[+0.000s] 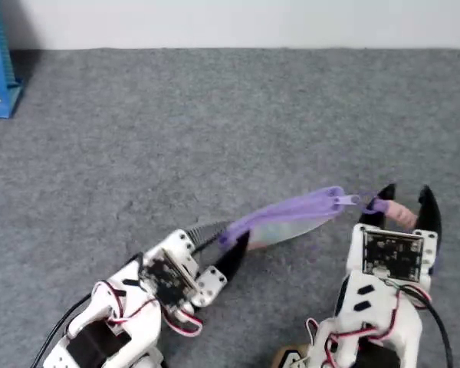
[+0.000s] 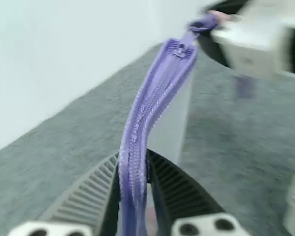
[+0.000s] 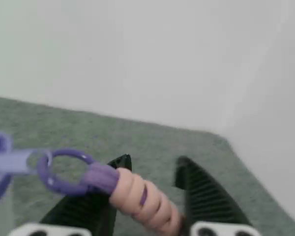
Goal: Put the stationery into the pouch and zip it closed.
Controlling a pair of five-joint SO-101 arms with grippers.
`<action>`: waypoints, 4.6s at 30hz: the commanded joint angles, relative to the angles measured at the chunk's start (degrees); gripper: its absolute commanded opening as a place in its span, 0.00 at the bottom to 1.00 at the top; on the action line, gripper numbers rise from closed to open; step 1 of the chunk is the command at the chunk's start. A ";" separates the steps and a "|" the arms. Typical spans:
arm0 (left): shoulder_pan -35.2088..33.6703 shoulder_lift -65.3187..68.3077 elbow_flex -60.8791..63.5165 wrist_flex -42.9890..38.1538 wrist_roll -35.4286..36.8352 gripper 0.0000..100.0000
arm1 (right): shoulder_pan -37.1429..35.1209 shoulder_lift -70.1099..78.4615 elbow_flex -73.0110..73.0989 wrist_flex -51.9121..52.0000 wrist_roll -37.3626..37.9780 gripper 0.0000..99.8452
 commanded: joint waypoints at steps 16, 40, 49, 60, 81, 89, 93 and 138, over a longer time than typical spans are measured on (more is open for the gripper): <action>-19.08 0.09 3.65 -10.29 11.34 0.21 | -34.95 0.92 -6.77 16.48 -5.80 0.33; -34.20 -0.35 -0.04 -14.59 13.71 0.21 | -18.33 0.92 13.54 -15.34 -10.81 0.33; -40.62 -0.35 0.31 -10.64 13.71 0.21 | -18.68 0.75 5.36 -0.75 -9.85 0.33; -41.14 -0.44 2.33 -0.53 13.80 0.22 | -18.33 0.13 13.19 7.69 -9.93 0.33; -41.14 -0.44 22.11 -0.53 6.07 0.01 | -18.24 0.13 28.84 7.16 -15.47 0.01; -41.05 -0.44 25.19 -0.26 6.24 0.01 | -17.27 0.13 32.26 7.69 -15.47 0.01; -41.14 -0.35 25.27 1.85 6.33 0.01 | -15.43 0.31 32.26 7.78 -15.47 0.01; -41.05 -0.35 25.27 6.59 6.24 0.01 | -13.85 0.22 32.26 20.26 -15.56 0.01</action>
